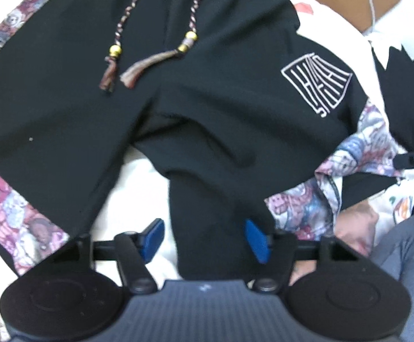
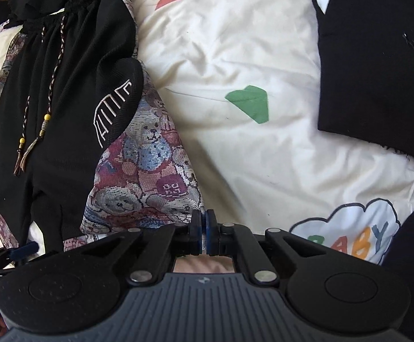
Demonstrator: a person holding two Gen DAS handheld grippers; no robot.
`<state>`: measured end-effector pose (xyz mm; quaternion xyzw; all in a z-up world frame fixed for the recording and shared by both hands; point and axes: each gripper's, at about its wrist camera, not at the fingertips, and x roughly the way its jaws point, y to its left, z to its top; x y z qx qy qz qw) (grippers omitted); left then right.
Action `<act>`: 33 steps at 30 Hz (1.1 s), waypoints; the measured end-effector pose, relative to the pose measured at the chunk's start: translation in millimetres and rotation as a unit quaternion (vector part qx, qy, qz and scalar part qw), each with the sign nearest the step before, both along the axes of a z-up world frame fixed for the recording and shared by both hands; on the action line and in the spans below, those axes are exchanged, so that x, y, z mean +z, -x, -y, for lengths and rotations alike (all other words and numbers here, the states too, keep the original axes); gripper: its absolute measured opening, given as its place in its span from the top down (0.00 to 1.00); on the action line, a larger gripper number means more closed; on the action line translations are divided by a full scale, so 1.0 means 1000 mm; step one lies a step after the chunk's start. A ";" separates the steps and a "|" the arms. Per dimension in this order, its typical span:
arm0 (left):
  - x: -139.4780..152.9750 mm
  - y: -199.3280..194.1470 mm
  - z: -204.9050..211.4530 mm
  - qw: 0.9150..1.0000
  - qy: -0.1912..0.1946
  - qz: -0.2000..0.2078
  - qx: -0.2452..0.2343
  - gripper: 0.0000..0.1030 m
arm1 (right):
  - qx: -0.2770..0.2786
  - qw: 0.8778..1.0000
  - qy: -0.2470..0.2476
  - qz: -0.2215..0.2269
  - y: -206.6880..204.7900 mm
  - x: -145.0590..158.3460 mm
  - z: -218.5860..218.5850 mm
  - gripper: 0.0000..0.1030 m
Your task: Fold clothes
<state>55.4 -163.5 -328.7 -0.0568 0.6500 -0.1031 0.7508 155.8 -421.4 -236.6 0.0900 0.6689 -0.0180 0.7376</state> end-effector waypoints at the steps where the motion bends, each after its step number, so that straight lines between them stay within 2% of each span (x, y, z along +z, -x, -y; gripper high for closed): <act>1: -0.001 0.000 0.002 1.000 0.002 -0.001 -0.006 0.81 | 0.000 1.000 -0.001 0.000 0.000 0.001 0.001 0.98; 2: 0.001 -0.001 0.002 1.000 0.002 -0.001 -0.014 0.90 | -0.001 1.000 -0.002 -0.002 0.001 0.000 0.004 0.98; 4: 0.004 -0.004 -0.001 1.000 0.004 0.000 -0.027 0.95 | -0.001 1.000 -0.002 -0.003 -0.001 -0.003 0.007 0.98; 12: 0.022 -0.012 -0.057 0.998 0.063 -0.014 0.000 0.96 | 0.009 1.000 -0.001 -0.019 -0.001 -0.002 0.011 0.98; 18: 0.034 -0.011 -0.100 0.998 0.049 -0.017 0.036 0.97 | 0.039 0.998 -0.001 -0.039 0.000 -0.005 -0.011 0.98; 22: 0.031 -0.006 -0.112 0.998 0.031 -0.025 0.043 0.96 | 0.041 0.998 -0.018 -0.038 0.000 -0.011 -0.026 0.95; 23: 0.028 -0.005 -0.113 0.998 0.024 -0.032 0.044 0.94 | 0.038 0.998 -0.018 -0.037 -0.001 -0.013 -0.028 0.92; 25: 0.024 -0.004 -0.115 0.998 0.006 -0.040 0.045 0.91 | 0.035 0.999 -0.015 -0.030 -0.002 -0.014 -0.028 0.77; 26: 0.023 -0.004 -0.115 0.998 0.003 -0.039 0.049 0.87 | 0.033 0.999 -0.013 -0.026 -0.003 -0.015 -0.028 0.65; 27: 0.022 -0.005 -0.115 0.998 0.001 -0.038 0.053 0.84 | 0.026 0.999 -0.013 -0.022 -0.004 -0.016 -0.025 0.61; 28: 0.022 -0.005 -0.116 0.998 0.010 -0.037 0.059 0.83 | 0.020 1.000 -0.013 -0.019 -0.005 -0.017 -0.022 0.60; 32: 0.028 -0.005 -0.110 0.997 0.031 -0.021 0.060 0.52 | -0.010 0.999 -0.020 -0.025 -0.009 -0.031 -0.010 0.60; 33: 0.029 -0.005 -0.106 0.998 0.028 -0.017 0.053 0.50 | -0.015 0.999 -0.024 -0.031 -0.009 -0.036 -0.008 0.60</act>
